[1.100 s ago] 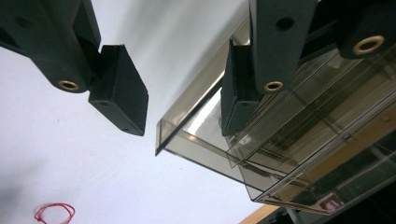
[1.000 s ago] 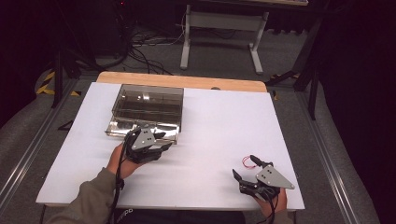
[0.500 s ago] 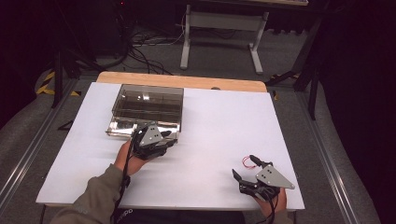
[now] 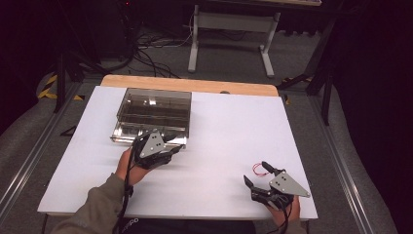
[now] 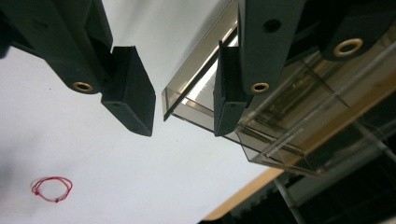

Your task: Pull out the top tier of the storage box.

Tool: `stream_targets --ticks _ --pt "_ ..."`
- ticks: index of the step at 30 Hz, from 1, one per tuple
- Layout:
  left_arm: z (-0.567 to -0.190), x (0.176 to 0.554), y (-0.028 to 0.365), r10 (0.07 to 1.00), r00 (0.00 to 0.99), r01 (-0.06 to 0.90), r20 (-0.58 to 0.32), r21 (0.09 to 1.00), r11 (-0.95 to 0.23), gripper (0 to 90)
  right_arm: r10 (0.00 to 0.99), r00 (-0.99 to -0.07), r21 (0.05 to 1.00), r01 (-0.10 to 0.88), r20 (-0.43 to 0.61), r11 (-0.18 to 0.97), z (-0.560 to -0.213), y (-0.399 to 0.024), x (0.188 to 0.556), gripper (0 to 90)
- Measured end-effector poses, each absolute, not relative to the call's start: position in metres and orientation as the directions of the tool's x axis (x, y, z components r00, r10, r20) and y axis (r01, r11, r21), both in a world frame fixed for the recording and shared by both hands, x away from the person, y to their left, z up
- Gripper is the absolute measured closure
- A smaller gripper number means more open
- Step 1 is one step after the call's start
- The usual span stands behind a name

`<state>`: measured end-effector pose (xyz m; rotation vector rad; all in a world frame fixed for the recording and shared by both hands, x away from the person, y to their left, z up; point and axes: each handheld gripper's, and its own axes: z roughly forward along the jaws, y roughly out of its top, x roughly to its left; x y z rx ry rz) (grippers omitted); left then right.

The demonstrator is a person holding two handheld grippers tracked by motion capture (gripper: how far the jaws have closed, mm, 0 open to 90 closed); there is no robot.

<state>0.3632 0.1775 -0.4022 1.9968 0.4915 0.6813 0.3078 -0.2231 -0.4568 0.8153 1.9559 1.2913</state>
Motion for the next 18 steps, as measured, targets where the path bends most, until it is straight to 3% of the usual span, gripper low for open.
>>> stream_targets --ticks 4,12,18 --pt "-0.401 0.355 0.191 0.601 0.738 0.045 0.305 0.867 -0.496 46.8 0.789 -0.591 0.937 0.153 -0.167 0.313 -0.456 -0.225 0.309 26.5" --pt "-0.413 0.343 0.229 0.672 0.682 0.09 0.288 0.88 -0.467 37.0 0.807 -0.571 0.932 0.19 -0.152 0.309 -0.452 -0.232 0.313 33.3" --pt "-0.425 0.329 0.251 0.718 0.628 0.138 0.3 0.865 -0.482 27.9 0.835 -0.535 0.906 0.281 -0.127 0.318 -0.454 -0.242 0.324 35.8"
